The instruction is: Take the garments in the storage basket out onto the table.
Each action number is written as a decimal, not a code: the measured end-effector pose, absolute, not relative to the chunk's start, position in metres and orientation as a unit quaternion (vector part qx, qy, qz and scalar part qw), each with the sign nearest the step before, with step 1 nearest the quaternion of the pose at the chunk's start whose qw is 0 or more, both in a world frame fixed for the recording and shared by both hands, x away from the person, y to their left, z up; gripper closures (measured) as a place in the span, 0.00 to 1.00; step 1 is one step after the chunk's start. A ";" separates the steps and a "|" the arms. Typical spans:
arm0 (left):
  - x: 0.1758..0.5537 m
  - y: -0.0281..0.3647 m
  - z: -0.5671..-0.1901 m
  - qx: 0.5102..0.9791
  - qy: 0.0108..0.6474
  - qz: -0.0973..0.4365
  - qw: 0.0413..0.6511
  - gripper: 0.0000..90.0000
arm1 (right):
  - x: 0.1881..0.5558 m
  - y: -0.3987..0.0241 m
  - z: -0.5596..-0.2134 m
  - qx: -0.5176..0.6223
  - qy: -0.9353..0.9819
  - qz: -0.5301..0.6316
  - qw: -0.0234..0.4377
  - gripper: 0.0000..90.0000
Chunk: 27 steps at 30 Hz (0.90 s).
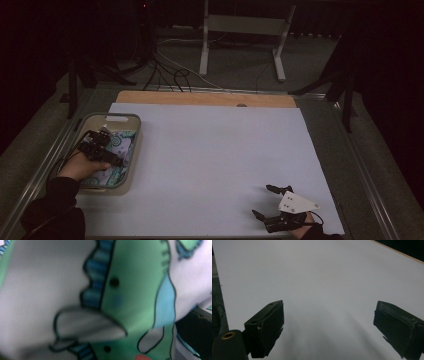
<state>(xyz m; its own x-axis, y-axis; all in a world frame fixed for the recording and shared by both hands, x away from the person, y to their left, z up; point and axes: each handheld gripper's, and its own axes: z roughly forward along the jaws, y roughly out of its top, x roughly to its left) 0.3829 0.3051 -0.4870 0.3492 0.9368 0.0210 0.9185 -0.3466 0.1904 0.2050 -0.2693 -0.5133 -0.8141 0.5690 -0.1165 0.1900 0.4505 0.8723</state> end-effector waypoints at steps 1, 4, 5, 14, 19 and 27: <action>0.384 0.304 -0.488 0.818 0.567 0.063 0.069 0.00 | 0.205 -0.269 -0.513 0.228 0.829 0.471 0.200 0.11; 0.387 0.302 -0.490 0.825 0.559 0.067 0.055 0.00 | 0.205 -0.269 -0.514 0.228 0.829 0.470 0.199 0.11; 0.387 0.301 -0.491 0.828 0.554 0.072 0.049 0.00 | 0.205 -0.269 -0.514 0.227 0.829 0.470 0.199 0.11; 0.382 0.294 -0.485 0.834 0.545 0.075 0.045 0.23 | 0.204 -0.269 -0.513 0.225 0.829 0.471 0.200 0.11; 0.376 0.297 -0.480 0.839 0.532 0.105 0.041 0.67 | 0.203 -0.269 -0.513 0.223 0.830 0.469 0.203 0.11; 0.368 0.304 -0.473 0.855 0.502 0.114 0.062 0.76 | 0.203 -0.269 -0.512 0.226 0.829 0.468 0.205 0.11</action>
